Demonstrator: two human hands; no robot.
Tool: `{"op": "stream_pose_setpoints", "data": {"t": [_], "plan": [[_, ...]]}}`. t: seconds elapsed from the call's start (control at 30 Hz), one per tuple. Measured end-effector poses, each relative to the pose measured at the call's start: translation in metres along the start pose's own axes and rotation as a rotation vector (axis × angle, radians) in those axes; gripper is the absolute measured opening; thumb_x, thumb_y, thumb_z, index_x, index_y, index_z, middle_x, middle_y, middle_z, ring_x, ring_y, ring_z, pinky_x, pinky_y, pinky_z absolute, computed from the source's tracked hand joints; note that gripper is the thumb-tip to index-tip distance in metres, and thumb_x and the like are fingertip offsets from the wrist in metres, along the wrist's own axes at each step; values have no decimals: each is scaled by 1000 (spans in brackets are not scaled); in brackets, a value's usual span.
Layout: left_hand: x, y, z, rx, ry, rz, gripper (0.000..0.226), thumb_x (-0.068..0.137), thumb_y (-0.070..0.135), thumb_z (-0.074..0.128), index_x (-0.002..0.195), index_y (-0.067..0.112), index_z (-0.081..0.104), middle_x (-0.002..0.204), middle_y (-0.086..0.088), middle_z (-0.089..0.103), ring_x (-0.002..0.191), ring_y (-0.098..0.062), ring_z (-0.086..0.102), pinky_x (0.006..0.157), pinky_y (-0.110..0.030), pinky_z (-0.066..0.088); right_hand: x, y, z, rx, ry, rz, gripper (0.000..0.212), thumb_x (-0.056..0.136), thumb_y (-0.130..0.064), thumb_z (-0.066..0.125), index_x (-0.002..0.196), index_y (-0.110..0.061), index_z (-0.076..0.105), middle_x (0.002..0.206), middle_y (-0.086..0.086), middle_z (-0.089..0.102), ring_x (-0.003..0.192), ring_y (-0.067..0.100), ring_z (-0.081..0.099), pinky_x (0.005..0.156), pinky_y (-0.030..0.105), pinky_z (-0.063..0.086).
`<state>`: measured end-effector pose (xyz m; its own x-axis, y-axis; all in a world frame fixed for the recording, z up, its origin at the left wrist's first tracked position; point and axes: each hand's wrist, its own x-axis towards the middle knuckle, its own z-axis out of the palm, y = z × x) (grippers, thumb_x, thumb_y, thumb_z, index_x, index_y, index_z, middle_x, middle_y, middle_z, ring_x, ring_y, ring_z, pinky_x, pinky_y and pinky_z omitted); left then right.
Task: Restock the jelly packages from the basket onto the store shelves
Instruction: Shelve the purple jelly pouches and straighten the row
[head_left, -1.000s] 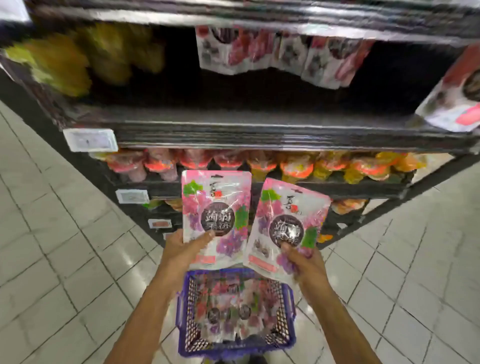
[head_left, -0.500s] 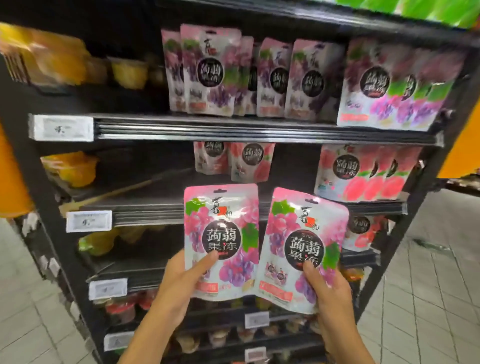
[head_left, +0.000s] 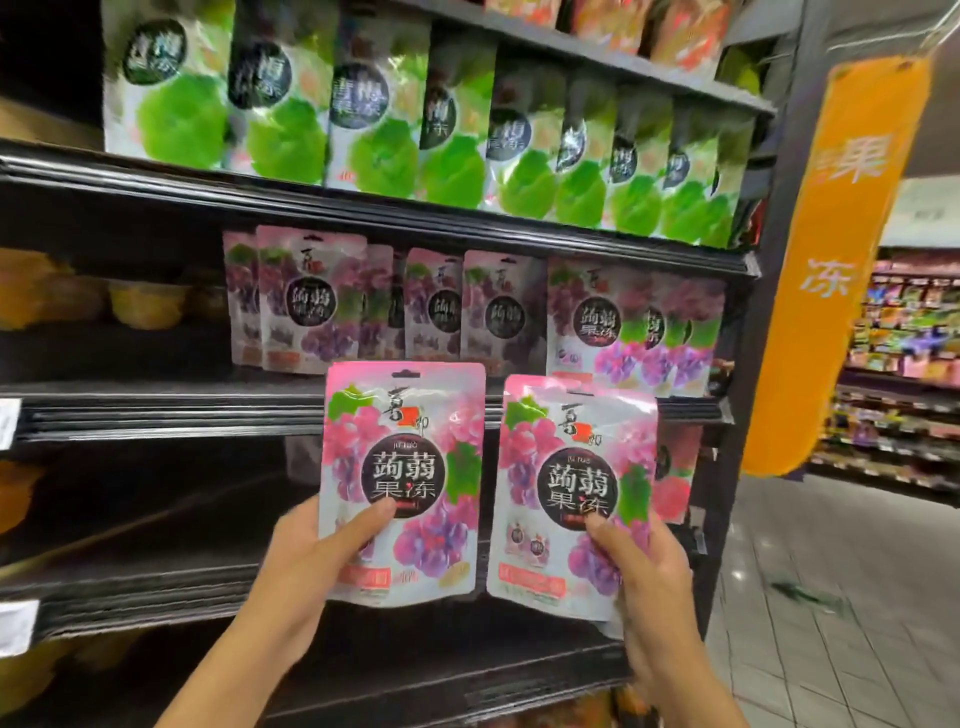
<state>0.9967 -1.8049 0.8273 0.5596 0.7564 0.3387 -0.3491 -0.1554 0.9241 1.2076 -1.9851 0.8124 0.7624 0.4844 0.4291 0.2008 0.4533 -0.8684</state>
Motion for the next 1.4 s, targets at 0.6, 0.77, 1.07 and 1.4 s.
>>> {"op": "stream_pose_setpoints", "data": {"t": [0.6,0.77,1.07,1.4], "plan": [[53,16,68,50,66,44,38,66,42,77,98,22,75,95,-7,78,83,-24,75,55,-20,55,156,-51,15,-95,-57,-235,20,80,-25,81,70,-18,65,65,-10,71,58,1,62,54,16,45],[53,16,74,62,85,41,36,64,43,78,95,25,75,94,-7,78,84,-25,75,56,-23,57,189,-56,32,-152,-47,-276,27,80,-21,81,70,-26,57,58,-21,63,54,-8,55,49,11,43],[54,13,79,94,132,54,39,68,40,75,101,19,71,90,-5,78,78,-20,76,53,-20,55,200,-45,52,-350,-1,-303,70,86,-32,75,142,-5,43,147,10,47,137,25,42,113,32,31],[52,3,76,79,188,40,40,62,45,76,95,22,74,92,-5,78,82,-22,75,63,-28,54,188,-33,29,-534,-55,-386,67,84,-35,76,138,-11,46,117,-8,53,106,9,52,88,24,40]]}}
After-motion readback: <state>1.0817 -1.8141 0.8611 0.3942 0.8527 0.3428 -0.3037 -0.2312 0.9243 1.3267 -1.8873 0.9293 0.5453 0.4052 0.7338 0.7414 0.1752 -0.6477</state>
